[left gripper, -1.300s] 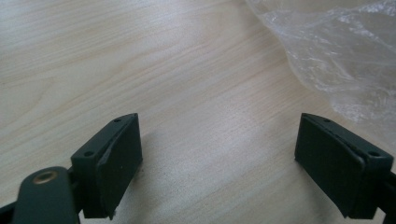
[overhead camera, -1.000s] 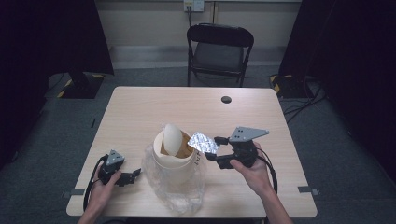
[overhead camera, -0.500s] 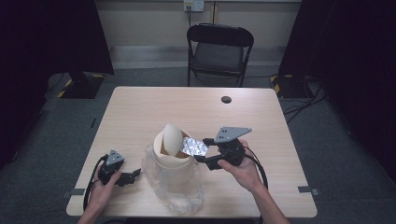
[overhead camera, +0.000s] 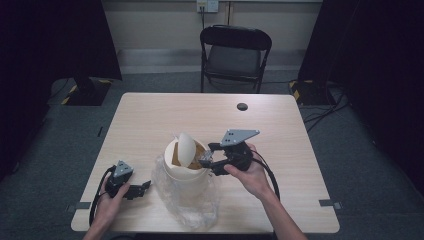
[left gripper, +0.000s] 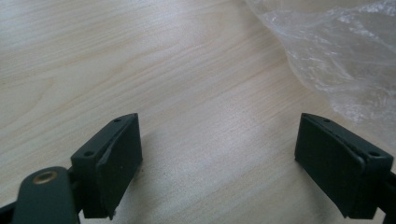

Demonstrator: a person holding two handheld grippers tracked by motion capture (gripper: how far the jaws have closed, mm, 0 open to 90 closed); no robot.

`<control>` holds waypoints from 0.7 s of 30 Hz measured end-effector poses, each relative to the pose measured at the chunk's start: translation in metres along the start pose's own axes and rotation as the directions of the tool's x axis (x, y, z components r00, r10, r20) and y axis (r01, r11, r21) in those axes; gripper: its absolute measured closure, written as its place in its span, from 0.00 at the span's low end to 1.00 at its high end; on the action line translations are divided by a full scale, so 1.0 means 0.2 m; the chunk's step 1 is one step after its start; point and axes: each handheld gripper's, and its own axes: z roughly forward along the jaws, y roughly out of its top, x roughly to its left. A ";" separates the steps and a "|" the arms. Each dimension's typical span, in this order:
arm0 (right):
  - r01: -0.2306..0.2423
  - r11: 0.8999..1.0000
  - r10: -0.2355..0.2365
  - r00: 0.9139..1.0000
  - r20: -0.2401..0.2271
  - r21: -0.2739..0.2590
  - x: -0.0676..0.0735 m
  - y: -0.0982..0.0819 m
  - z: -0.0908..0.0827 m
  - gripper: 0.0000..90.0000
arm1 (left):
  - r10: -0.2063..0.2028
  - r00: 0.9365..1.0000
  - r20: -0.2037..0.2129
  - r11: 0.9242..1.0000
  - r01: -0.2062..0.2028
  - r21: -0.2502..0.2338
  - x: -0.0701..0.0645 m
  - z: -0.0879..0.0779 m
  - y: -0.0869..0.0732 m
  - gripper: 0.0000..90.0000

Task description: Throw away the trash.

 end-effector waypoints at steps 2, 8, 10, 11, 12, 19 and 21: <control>0.000 1.000 0.000 1.000 -0.002 0.003 -0.01 0.01 0.03 0.40 | 0.000 1.000 0.000 1.000 0.000 0.000 0.00 0.00 0.00 0.16; -0.014 1.000 0.014 1.000 -0.018 0.002 -0.02 0.01 0.09 0.40 | 0.001 1.000 0.000 1.000 -0.001 0.000 0.00 0.00 0.00 0.16; -0.006 1.000 0.006 1.000 -0.023 0.001 -0.02 0.02 0.10 0.42 | 0.000 1.000 0.000 1.000 0.000 0.000 0.00 0.00 0.00 0.16; -0.002 1.000 0.002 1.000 -0.024 0.003 -0.02 0.02 0.10 0.43 | 0.000 1.000 0.000 1.000 0.000 0.001 0.00 0.00 0.00 0.16; -0.001 1.000 0.001 1.000 -0.016 0.002 -0.02 0.02 0.10 0.41 | 0.001 1.000 0.000 1.000 -0.001 0.001 0.00 0.00 0.00 0.16; -0.010 1.000 0.009 0.999 0.032 0.003 -0.03 0.01 0.09 0.25 | 0.001 1.000 0.002 1.000 -0.001 0.002 0.00 0.00 0.00 0.16; -0.017 1.000 0.017 0.999 0.039 -0.007 -0.04 0.01 0.09 0.22 | 0.004 1.000 0.005 1.000 -0.004 0.000 0.00 0.00 0.00 0.16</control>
